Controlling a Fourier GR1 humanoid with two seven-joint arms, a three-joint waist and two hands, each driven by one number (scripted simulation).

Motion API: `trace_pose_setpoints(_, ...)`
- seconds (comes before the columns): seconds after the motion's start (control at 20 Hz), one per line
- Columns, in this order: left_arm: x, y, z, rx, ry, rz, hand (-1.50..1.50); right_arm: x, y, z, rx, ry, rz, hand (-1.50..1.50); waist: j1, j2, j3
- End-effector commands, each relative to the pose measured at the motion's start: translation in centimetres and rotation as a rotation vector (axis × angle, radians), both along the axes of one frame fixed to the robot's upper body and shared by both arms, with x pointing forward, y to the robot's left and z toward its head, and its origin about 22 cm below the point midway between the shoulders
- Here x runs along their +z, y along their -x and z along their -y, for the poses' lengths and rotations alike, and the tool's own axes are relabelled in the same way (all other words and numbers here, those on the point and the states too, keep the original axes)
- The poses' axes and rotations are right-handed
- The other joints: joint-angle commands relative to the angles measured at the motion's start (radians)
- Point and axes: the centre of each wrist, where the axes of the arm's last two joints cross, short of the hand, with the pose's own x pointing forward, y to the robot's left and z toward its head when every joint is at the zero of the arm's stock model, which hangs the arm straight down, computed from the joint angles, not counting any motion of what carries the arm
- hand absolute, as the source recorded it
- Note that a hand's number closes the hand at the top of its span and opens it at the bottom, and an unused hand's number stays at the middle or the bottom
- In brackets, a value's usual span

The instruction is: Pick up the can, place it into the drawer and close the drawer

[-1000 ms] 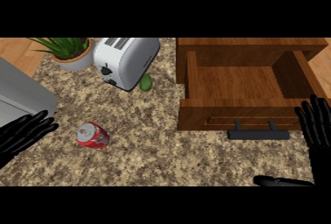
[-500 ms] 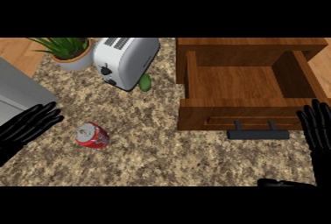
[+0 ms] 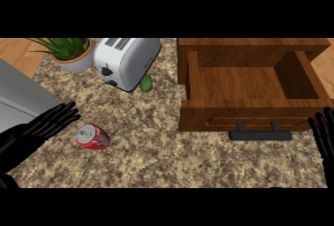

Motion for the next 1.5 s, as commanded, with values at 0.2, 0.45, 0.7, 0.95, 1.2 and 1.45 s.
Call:
trace_pose_setpoints(0.2,-4.3,-0.8,-0.5,0.032,-0.008,-0.020,-1.50,-1.6,0.7,0.8,-0.008,0.000,-0.005,-1.50,0.000,0.000,0.000)
trace_pose_setpoints(0.45,-6.0,-2.2,0.2,0.053,-0.032,-0.012,-1.50,-1.4,0.4,1.8,-0.007,-0.009,0.014,-1.50,-0.002,0.000,0.000)
trace_pose_setpoints(0.7,-7.4,-3.5,-0.6,0.065,-0.055,-0.005,-1.50,-0.2,-0.7,0.2,0.004,-0.011,0.024,-1.50,-0.001,0.001,0.000)
trace_pose_setpoints(0.95,-8.4,-3.4,-2.2,0.092,-0.058,-0.021,-1.50,-0.1,1.2,0.3,0.007,0.012,0.002,-1.50,-0.002,0.000,0.000)
trace_pose_setpoints(1.2,-10.8,-3.2,-3.2,0.116,-0.058,-0.026,-1.50,-1.1,0.2,0.7,0.000,0.000,0.004,-1.50,-0.003,0.001,0.000)
trace_pose_setpoints(1.45,-12.6,-2.7,-4.5,0.103,-0.069,-0.050,-1.50,-0.9,0.4,0.5,0.010,-0.019,0.007,-1.50,-0.006,0.001,-0.001)
